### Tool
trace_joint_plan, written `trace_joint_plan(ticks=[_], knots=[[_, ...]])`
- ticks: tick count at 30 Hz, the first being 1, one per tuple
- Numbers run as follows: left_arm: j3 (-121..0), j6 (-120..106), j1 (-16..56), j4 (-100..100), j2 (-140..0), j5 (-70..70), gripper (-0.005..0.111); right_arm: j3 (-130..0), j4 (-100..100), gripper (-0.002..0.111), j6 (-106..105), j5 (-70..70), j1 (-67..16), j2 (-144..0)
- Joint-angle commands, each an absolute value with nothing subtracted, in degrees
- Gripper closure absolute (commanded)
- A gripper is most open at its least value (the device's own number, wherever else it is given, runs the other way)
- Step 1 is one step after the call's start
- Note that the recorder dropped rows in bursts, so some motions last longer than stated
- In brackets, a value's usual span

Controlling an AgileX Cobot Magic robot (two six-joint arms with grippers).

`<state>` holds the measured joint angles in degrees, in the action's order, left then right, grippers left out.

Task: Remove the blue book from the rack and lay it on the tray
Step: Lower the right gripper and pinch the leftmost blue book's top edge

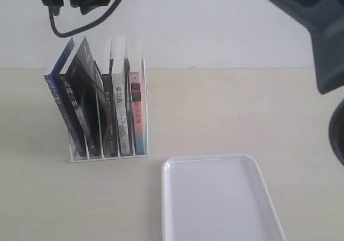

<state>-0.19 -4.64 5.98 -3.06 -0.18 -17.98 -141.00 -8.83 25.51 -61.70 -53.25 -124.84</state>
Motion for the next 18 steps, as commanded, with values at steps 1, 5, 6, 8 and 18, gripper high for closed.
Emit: trace_joint_plan(ticks=[1, 5, 6, 8, 18], knots=[[0.0, -4.3, 5.8, -3.1, 0.0, -18.0, 0.102, -141.2, -4.7, 0.068, 22.8, -57.8, -53.2, -126.4], [0.0, -4.3, 5.8, -3.1, 0.0, -18.0, 0.102, -141.2, -5.0, 0.068, 24.5, -55.0, -53.2, -128.8], [0.0, -4.3, 5.8, -3.1, 0.0, -18.0, 0.102, -141.2, -5.0, 0.068, 25.5, -54.2, -53.4, -129.7], [0.0, -4.3, 5.8, -3.1, 0.0, -18.0, 0.102, -141.2, -6.2, 0.068, 27.9, -52.1, -54.2, -131.0], [0.0, -4.3, 5.8, -3.1, 0.0, -18.0, 0.102, -141.2, -28.8, 0.068, 45.4, -50.0, -59.2, -135.0]])
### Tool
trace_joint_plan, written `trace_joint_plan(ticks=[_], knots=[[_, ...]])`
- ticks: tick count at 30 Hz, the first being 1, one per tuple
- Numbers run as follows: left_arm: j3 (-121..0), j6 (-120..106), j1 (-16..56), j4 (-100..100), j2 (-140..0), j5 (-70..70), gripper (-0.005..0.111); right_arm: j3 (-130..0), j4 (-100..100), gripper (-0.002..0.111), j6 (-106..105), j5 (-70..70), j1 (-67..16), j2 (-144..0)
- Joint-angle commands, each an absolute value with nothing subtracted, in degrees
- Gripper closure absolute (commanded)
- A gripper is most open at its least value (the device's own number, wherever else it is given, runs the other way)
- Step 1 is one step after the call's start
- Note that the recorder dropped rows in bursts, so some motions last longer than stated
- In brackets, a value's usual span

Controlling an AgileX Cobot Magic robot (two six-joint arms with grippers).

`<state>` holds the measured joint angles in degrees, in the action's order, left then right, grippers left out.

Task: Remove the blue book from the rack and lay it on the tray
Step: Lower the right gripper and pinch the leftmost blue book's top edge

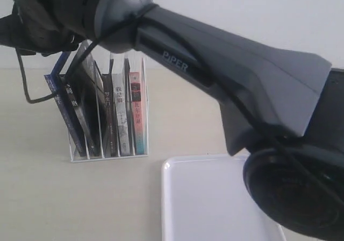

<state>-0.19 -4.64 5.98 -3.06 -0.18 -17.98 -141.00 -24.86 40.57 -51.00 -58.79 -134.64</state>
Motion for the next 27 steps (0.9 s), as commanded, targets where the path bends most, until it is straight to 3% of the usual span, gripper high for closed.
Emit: trace_joint_plan(ticks=[1, 27], knots=[[0.0, -4.3, 5.8, -3.1, 0.0, -18.0, 0.102, -141.2, -28.8, 0.068, 46.2, -49.6, -59.3, -135.2], [0.0, -4.3, 5.8, -3.1, 0.0, -18.0, 0.102, -141.2, -28.4, 0.068, 46.5, -53.3, -59.6, -137.2]])
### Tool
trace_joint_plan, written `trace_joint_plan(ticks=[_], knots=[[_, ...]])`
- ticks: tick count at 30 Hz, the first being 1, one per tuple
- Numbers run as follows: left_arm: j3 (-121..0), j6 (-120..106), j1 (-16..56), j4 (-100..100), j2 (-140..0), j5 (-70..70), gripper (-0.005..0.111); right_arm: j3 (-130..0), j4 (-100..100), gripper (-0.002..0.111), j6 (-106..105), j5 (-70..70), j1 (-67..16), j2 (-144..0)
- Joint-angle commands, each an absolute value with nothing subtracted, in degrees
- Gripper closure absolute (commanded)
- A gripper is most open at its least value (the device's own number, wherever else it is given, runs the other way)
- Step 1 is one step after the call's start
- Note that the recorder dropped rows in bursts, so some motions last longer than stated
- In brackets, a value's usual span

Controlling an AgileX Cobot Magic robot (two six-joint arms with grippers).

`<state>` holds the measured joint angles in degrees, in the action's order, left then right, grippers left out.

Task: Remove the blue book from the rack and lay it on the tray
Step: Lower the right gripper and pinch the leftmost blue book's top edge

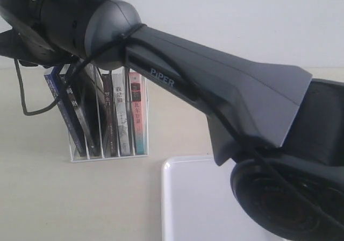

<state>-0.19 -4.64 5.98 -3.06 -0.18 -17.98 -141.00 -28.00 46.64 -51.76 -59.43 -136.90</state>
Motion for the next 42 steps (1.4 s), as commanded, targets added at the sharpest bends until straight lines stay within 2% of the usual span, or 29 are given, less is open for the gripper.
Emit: trace_joint_plan(ticks=[1, 9, 26, 33, 42], knots=[[0.0, -4.3, 5.8, -3.1, 0.0, -18.0, 0.102, -141.2, -28.4, 0.068, 46.5, -53.8, -59.5, -137.4], [0.0, -4.3, 5.8, -3.1, 0.0, -18.0, 0.102, -141.2, -28.9, 0.068, 45.6, -57.4, -59.0, -137.4], [0.0, -4.3, 5.8, -3.1, 0.0, -18.0, 0.102, -141.2, -28.4, 0.068, 46.5, -55.1, -59.0, -138.0], [0.0, -4.3, 5.8, -3.1, 0.0, -18.0, 0.102, -141.2, -28.3, 0.092, 46.6, -55.3, -59.0, -138.0], [0.0, -4.3, 5.8, -3.1, 0.0, -18.0, 0.102, -141.2, -28.3, 0.094, 46.6, -55.5, -59.0, -138.0]])
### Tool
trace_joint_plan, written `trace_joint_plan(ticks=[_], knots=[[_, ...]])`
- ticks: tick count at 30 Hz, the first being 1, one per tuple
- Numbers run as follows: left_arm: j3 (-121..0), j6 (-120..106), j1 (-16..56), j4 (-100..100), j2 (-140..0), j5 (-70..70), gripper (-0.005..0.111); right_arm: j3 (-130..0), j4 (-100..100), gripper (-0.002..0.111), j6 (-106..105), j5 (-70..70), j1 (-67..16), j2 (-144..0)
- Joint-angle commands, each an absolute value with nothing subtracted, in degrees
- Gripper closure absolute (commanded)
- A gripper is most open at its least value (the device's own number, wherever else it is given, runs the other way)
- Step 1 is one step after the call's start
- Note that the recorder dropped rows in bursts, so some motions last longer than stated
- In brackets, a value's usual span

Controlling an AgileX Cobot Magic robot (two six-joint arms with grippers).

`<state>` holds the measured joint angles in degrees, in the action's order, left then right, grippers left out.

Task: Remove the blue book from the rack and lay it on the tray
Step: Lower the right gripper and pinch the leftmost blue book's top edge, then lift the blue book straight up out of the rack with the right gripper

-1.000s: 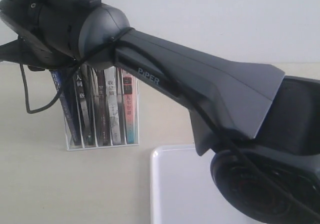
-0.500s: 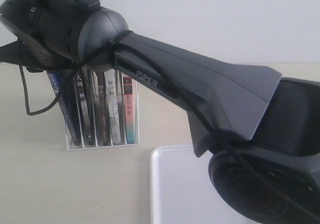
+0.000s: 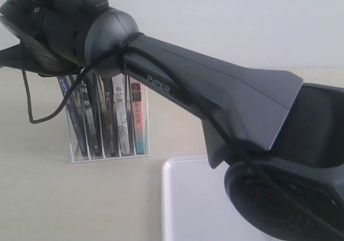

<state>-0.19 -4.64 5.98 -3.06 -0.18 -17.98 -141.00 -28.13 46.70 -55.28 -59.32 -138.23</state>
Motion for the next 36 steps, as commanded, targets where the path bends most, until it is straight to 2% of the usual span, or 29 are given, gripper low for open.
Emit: trace_joint_plan(ticks=[1, 3, 4, 14, 36], knots=[[0.0, -4.3, 5.8, -3.1, 0.0, -18.0, 0.102, -141.2, -28.3, 0.096, 46.9, -55.5, -59.0, -138.0], [0.0, -4.3, 5.8, -3.1, 0.0, -18.0, 0.102, -141.2, -28.3, 0.102, 47.1, -55.5, -59.0, -138.0], [0.0, -4.3, 5.8, -3.1, 0.0, -18.0, 0.102, -141.2, -28.3, 0.109, 47.1, -55.5, -59.0, -138.0], [0.0, -4.3, 5.8, -3.1, 0.0, -18.0, 0.102, -141.2, -30.6, 0.109, 45.4, -56.1, -59.0, -135.7], [0.0, -4.3, 5.8, -3.1, 0.0, -18.0, 0.102, -141.2, -30.4, 0.109, 35.2, -56.8, -59.0, -116.9]])
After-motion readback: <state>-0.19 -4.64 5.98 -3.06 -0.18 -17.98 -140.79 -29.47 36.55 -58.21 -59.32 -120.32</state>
